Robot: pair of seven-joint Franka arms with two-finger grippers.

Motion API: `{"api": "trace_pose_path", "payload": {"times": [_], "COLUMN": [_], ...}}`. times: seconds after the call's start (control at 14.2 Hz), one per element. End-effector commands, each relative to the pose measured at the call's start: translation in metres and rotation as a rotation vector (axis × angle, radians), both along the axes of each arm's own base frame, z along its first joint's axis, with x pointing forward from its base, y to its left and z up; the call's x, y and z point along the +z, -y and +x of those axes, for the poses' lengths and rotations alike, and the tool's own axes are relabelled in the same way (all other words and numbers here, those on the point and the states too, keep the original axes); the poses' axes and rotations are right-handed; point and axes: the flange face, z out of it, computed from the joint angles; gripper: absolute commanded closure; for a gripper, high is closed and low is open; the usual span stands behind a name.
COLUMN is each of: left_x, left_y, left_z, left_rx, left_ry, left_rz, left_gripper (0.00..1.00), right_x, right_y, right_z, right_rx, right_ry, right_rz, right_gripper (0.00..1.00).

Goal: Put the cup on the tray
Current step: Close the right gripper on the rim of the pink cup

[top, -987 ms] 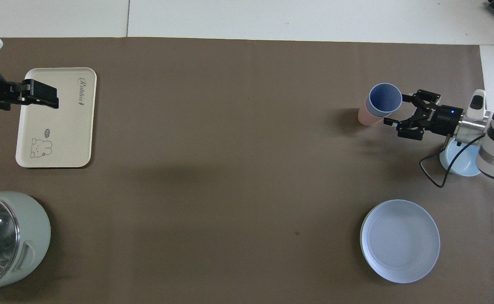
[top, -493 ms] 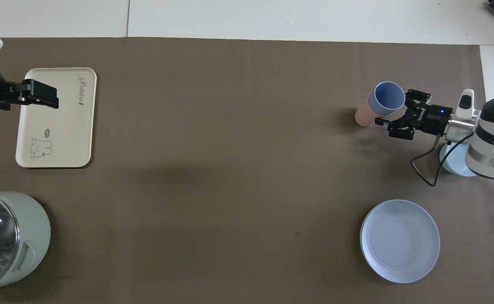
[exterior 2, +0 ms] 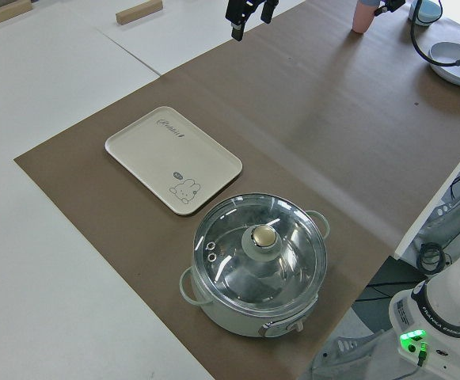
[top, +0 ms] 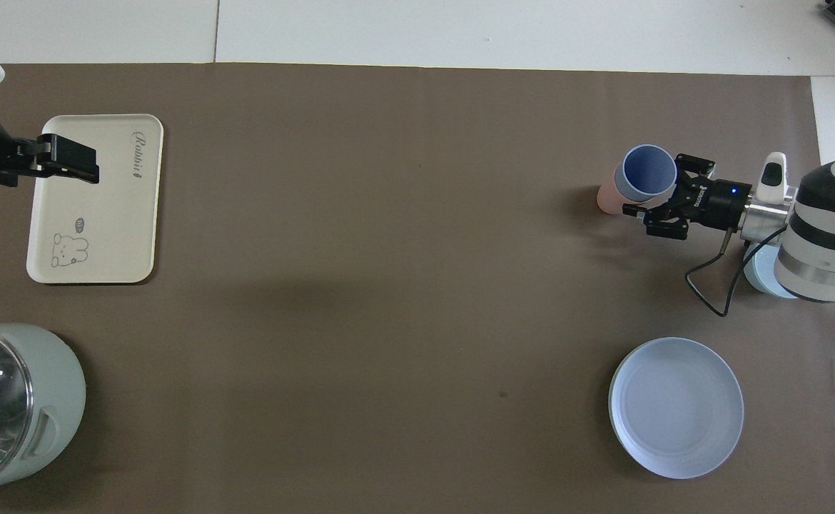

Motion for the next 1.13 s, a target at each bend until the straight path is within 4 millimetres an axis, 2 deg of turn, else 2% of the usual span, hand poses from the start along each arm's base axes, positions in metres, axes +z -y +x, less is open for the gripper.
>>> {"api": "trace_pose_path", "payload": {"times": [0.0, 0.14, 0.42, 0.56, 0.63, 0.7, 0.78, 1.06], "left_x": [0.002, 0.002, 0.001, 0.001, 0.002, 0.001, 0.001, 0.003], "left_y": [-0.004, -0.001, -0.004, -0.004, -0.004, -0.004, -0.005, -0.002], "left_z": [-0.008, -0.008, -0.008, -0.008, -0.008, -0.008, -0.008, -0.007], "left_rx": [0.007, 0.001, 0.006, 0.006, 0.006, 0.006, 0.009, 0.0], "left_ry": [0.007, 0.002, 0.001, 0.001, 0.002, 0.001, 0.001, 0.018], "left_rz": [-0.004, -0.004, -0.004, -0.004, -0.004, -0.004, -0.004, -0.005], "left_gripper": [0.0, 0.0, 0.0, 0.0, 0.0, 0.0, 0.0, 0.0], "right_x": [-0.006, -0.004, -0.008, -0.007, -0.007, -0.006, -0.007, 0.008], "right_y": [-0.002, -0.003, -0.018, -0.018, -0.017, -0.017, -0.022, -0.021], "right_z": [-0.004, -0.003, -0.003, -0.003, -0.002, -0.001, -0.001, 0.008], "right_rx": [-0.01, -0.022, -0.009, -0.009, -0.02, -0.025, -0.025, -0.055], "right_ry": [0.017, 0.02, 0.014, 0.015, 0.017, 0.021, 0.018, 0.04], "right_rz": [0.002, 0.01, 0.007, 0.007, 0.004, 0.004, 0.004, -0.019], "right_gripper": [0.0, 0.0, 0.0, 0.0, 0.18, 0.9, 1.0, 1.0]}}
